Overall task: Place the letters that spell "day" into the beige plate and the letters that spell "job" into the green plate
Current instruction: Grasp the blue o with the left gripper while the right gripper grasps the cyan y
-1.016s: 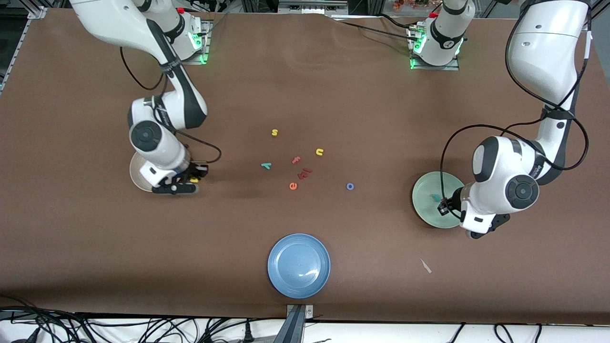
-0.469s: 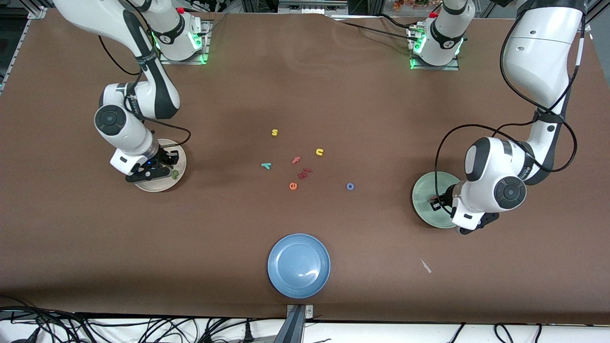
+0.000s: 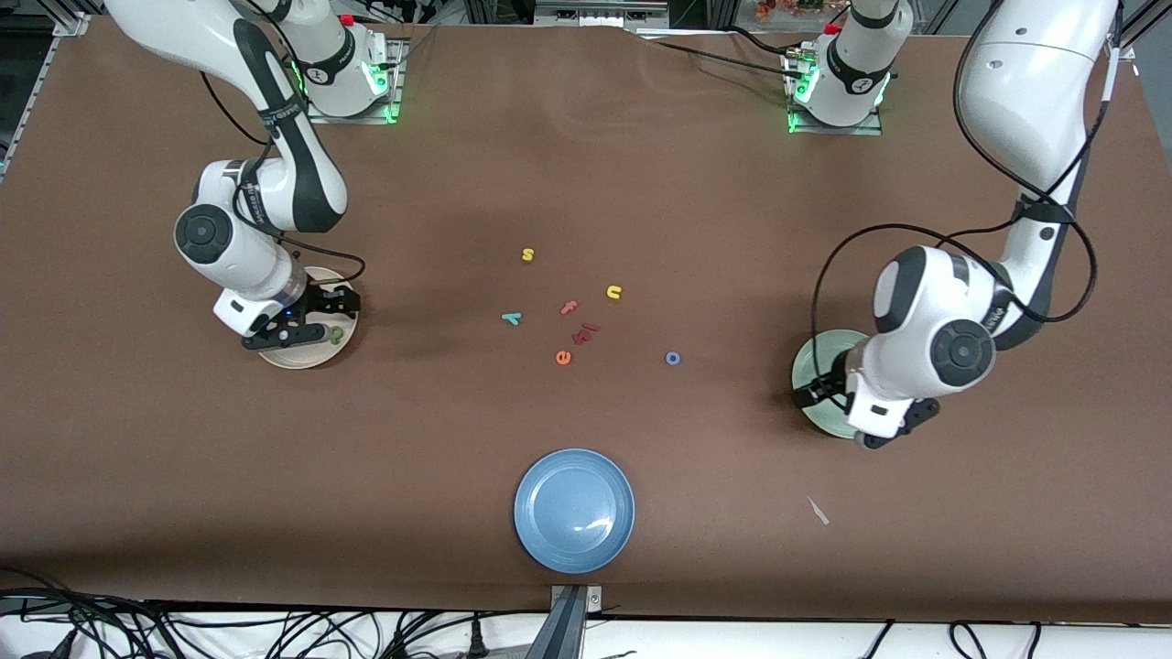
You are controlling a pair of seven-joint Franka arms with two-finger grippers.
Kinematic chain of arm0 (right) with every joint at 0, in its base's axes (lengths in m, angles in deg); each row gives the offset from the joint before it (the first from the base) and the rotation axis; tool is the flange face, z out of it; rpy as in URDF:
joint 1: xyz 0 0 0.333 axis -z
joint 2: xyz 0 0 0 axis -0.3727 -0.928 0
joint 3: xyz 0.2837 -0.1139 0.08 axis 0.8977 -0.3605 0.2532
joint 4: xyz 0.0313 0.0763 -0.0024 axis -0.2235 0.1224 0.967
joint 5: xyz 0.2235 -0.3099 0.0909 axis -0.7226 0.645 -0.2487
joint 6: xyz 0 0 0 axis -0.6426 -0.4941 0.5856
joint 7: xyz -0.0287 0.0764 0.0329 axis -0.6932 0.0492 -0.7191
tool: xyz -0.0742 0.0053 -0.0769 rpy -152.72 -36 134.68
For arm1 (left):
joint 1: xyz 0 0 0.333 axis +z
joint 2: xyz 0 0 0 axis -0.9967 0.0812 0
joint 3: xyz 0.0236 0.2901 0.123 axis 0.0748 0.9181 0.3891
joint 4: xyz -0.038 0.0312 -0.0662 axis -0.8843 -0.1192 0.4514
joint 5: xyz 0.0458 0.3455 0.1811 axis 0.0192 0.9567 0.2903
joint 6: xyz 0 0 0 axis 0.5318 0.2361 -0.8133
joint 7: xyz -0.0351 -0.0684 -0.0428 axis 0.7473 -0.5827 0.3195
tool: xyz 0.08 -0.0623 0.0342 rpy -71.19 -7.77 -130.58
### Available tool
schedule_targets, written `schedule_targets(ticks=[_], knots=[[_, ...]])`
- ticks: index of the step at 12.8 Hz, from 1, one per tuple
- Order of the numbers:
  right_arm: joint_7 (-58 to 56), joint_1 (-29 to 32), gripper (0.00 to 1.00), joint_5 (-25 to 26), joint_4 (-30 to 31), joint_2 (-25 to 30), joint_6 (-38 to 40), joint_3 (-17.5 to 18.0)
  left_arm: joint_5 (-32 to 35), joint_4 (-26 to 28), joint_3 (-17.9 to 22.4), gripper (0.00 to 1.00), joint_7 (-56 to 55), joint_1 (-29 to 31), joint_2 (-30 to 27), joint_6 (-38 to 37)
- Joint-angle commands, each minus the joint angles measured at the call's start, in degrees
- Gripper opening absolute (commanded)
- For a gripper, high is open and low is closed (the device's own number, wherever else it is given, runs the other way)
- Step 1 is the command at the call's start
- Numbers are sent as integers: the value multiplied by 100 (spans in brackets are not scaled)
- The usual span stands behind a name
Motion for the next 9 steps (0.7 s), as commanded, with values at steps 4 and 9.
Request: schedule_targets(ticks=[4, 9], knots=[[2425, -86, 100, -193, -611, -230, 349, 981, 165, -165, -141, 98, -1630, -853, 206, 85], [2630, -665, 100, -26, -910, -484, 357, 1176, 174, -165, -132, 81, -2457, -1407, 655, 1000]])
